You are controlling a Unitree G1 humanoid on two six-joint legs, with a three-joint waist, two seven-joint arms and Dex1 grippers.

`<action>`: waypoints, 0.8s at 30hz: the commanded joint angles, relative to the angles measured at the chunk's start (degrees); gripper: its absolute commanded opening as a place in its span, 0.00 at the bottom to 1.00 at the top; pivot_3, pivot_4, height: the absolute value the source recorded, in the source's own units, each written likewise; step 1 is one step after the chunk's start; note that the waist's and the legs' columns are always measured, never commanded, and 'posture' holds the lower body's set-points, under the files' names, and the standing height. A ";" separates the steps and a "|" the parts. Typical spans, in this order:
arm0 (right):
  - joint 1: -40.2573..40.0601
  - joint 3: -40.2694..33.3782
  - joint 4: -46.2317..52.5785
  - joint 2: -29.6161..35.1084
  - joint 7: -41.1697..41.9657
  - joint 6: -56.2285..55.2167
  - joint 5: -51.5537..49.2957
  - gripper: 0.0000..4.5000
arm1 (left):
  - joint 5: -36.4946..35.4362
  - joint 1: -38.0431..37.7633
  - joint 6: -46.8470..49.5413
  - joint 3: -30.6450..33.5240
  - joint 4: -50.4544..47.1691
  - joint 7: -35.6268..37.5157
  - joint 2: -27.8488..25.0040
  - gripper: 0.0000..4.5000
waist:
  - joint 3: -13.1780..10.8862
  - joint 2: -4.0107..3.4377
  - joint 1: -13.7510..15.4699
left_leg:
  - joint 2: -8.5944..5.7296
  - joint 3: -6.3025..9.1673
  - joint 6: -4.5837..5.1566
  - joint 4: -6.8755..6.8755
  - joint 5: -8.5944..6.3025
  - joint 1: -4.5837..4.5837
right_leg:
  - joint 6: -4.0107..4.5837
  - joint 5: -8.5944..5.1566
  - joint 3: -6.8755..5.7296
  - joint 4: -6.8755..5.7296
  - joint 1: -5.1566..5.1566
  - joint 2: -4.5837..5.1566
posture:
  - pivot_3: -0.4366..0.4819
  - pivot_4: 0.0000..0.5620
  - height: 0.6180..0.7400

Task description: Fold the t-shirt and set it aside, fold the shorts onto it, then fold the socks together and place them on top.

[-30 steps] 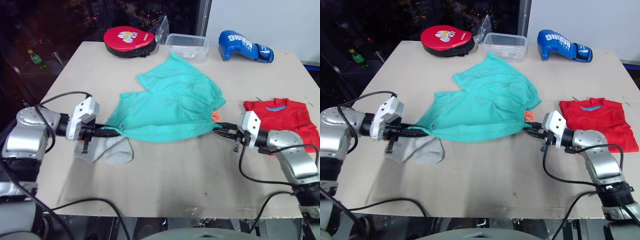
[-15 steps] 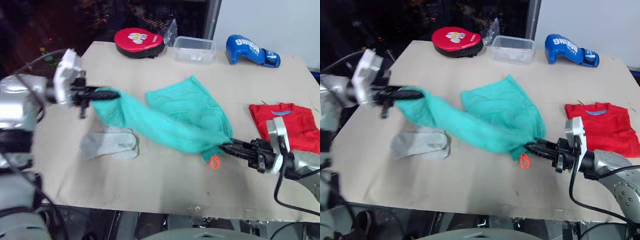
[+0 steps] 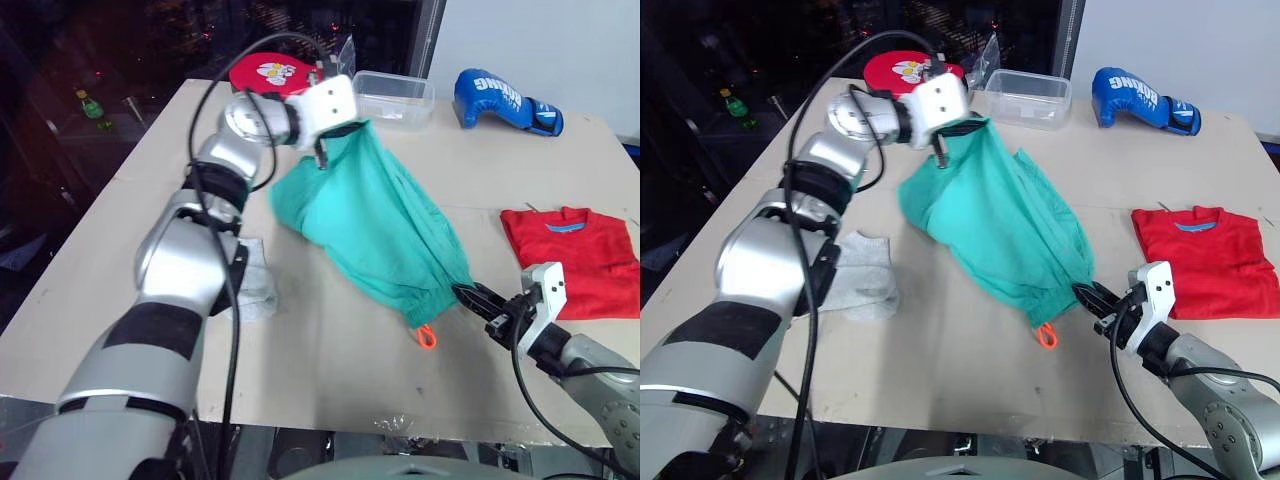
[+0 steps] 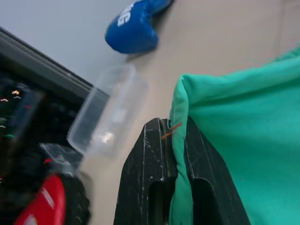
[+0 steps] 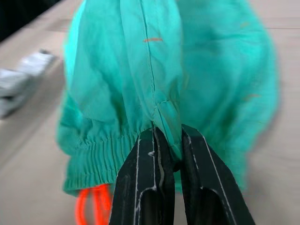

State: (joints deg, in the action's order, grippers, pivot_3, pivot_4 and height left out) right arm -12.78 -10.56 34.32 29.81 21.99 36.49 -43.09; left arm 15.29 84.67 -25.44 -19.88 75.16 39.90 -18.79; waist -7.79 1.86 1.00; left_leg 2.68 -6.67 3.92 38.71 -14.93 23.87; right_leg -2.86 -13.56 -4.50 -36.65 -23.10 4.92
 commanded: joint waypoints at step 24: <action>12.24 -6.15 -1.16 -0.69 -4.15 -4.11 8.01 0.98 | 1.84 -2.59 15.22 13.99 3.54 -29.99 11.14 0.82 | -0.01 -0.05 -0.25 | 0.02 -0.03 -0.20 -0.16 0.12 -0.03 | -0.02 -0.01 0.00 -0.08 -0.11 0.03 | 0.48 0.27 1.00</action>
State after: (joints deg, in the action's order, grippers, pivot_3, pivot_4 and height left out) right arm 0.50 -16.64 27.61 27.99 12.21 31.17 -29.60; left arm 20.64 80.73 -8.80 -9.40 80.18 9.30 -7.44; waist -7.81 1.82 0.74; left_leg 2.70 -6.69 3.71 38.53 -14.81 23.83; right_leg -2.89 -13.57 -4.52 -36.73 -23.21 4.95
